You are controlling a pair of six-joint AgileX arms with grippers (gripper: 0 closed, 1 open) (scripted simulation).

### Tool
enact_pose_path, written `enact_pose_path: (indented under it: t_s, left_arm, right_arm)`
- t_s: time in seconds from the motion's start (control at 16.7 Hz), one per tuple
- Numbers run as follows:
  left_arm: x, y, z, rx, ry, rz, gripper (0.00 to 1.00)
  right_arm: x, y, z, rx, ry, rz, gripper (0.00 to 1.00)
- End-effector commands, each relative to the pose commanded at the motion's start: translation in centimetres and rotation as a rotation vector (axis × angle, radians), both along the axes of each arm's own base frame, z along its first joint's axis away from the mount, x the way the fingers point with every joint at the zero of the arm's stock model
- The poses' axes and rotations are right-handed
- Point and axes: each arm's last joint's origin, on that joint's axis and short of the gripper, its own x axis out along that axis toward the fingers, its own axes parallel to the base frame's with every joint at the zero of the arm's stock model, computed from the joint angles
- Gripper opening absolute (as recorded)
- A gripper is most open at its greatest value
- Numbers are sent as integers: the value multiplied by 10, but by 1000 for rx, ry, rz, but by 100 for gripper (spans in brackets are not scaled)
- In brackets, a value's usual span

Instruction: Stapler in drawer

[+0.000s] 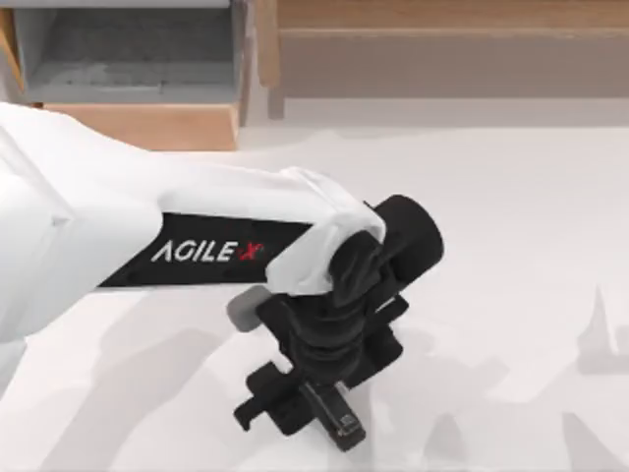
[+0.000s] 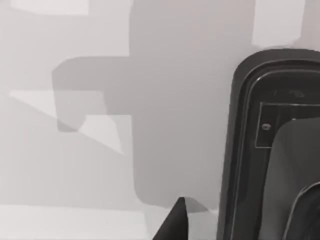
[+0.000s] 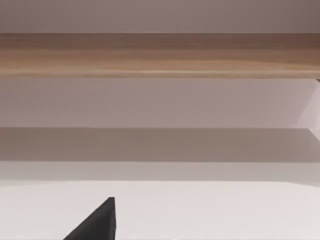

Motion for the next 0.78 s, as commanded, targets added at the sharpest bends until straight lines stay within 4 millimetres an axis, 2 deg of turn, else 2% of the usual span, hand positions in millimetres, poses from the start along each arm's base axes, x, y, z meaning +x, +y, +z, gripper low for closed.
enact_pose_path:
  t_s: [0.3,0.78]
  left_arm:
    - [0,0,0,0,0,0,2]
    - [0,0,0,0,0,0,0]
  right_arm:
    - [0,0,0,0,0,0,100]
    - [0,0,0,0,0,0,100]
